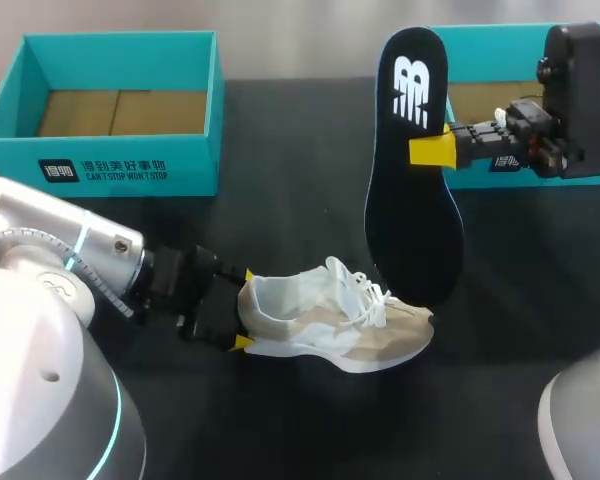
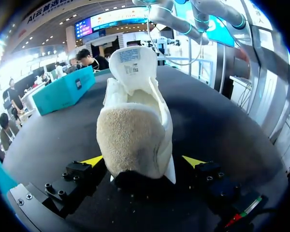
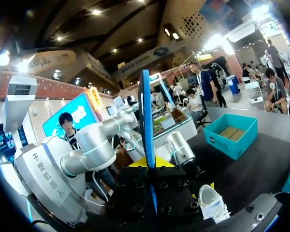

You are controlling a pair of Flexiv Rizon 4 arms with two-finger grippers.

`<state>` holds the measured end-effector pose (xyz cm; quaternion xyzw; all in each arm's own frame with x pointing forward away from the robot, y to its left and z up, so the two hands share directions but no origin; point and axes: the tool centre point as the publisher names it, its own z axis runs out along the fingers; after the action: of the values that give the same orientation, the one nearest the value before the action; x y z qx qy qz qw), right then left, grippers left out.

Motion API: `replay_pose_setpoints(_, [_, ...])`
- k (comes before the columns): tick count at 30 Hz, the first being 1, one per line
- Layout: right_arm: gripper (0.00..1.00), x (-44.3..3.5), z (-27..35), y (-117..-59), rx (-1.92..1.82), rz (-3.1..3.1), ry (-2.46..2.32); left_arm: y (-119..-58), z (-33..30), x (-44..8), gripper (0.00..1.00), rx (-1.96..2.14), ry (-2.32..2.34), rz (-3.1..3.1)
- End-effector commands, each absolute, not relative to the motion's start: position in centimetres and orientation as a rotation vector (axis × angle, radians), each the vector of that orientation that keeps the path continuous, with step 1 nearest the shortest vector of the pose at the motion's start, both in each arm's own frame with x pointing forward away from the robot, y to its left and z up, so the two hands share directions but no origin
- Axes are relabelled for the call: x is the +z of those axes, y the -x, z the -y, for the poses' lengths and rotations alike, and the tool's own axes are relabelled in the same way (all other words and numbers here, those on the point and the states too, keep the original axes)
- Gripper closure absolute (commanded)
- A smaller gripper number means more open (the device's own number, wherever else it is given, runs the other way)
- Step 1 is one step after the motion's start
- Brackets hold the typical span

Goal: Take the shoe out of the shoebox, open the shoe tongue, remove and reinsert the insole, then place the shoe into the shoebox

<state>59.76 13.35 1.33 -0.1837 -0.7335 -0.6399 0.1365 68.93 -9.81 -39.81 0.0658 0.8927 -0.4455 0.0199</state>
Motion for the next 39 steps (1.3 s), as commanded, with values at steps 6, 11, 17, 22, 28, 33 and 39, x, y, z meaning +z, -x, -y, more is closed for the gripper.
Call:
replay_pose_setpoints(6, [1.0,1.5,-13.7,-60.3,-1.842,2.126,0.527,-68.9,9.8,-39.7,0.0,-1.379,-0.205,-2.772])
replay_pose_setpoints(11, [1.0,1.5,-13.7,-60.3,-1.842,2.126,0.527,-69.1,9.7,-39.8,0.0,-1.34,-0.261,-2.763])
replay_pose_setpoints(17, [1.0,1.5,-13.7,-60.3,-1.842,2.126,0.527,-69.0,9.5,-39.1,0.0,-1.187,-0.391,-2.824])
replay_pose_setpoints(22, [1.0,1.5,-13.7,-60.3,-1.842,2.126,0.527,-68.9,9.3,-39.0,0.0,-1.01,-0.41,-2.94])
replay_pose_setpoints(28, [1.0,1.5,-13.7,-60.3,-1.842,2.126,0.527,-69.3,8.8,-39.0,0.0,-0.779,-0.323,-3.031])
replay_pose_setpoints(33, [1.0,1.5,-13.7,-60.3,-1.842,2.126,0.527,-69.4,8.4,-39.0,0.0,-0.599,-0.235,-3.025])
replay_pose_setpoints(39, [1.0,1.5,-13.7,-60.3,-1.842,2.126,0.527,-69.5,7.8,-38.2,0.0,-0.422,-0.14,-2.998])
